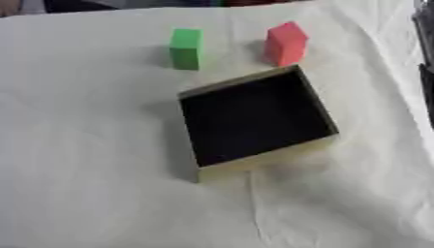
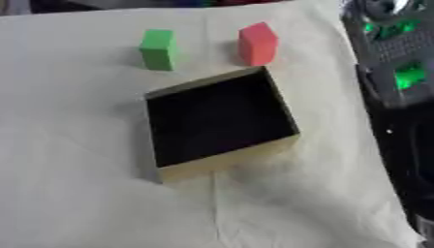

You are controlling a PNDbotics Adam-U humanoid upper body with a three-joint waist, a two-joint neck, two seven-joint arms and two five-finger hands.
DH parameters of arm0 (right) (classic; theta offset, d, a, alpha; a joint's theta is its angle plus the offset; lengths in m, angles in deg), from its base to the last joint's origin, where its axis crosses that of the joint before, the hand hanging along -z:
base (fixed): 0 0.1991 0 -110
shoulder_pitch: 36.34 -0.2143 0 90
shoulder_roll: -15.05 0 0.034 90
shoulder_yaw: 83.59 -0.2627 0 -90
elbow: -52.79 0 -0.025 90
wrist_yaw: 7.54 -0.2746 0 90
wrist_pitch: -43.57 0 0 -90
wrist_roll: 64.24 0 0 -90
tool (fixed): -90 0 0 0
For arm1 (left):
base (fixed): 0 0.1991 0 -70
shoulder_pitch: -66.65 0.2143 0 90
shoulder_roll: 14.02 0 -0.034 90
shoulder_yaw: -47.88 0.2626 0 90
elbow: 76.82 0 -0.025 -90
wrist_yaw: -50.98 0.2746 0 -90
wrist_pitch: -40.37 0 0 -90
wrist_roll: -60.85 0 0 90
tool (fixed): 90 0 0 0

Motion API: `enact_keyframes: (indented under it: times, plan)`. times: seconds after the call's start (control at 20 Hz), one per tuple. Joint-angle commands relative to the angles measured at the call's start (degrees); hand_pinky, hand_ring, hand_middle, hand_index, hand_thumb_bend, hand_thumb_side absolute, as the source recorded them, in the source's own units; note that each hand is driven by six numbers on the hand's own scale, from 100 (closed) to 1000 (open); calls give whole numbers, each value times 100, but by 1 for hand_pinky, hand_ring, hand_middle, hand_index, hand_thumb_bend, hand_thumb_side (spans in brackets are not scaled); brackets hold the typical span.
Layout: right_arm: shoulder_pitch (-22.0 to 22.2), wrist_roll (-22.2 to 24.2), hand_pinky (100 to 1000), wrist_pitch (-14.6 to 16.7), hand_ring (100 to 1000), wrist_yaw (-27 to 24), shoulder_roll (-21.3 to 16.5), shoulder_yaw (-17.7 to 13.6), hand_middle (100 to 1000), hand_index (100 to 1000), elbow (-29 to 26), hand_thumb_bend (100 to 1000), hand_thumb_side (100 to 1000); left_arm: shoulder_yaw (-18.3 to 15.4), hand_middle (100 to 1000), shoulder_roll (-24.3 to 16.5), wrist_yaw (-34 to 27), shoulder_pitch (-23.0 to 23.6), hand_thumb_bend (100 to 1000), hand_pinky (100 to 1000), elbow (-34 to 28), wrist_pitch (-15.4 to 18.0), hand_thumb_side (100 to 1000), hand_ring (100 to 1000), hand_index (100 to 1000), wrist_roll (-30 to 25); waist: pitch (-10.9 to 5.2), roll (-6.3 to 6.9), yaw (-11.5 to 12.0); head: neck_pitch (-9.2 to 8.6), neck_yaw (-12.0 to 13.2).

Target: Pick up objects on the table and place them in the box.

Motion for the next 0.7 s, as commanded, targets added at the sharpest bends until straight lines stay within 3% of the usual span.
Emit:
enact_keyframes:
  times: [0.05,0.3,0.7]
  plan:
    - [-419,-27,902,-255,804,-147,286,-140,774,986,395,100,1000,-2,691,-82,-45,-36,135,771,-81,9,840,653,884,-36,-138,-1,12,33,-18]
    - [-999,-151,918,-682,809,-162,901,-646,780,991,1091,100,1000,-3,691,-95,-56,-61,135,770,-81,13,838,653,884,-41,-111,14,44,4,-18]
    - [-1428,-485,926,-1332,819,438,1622,-1286,790,1000,2148,100,1000,40,691,-100,-88,-107,133,770,-81,28,839,653,884,-93,-84,32,114,-31,-102]
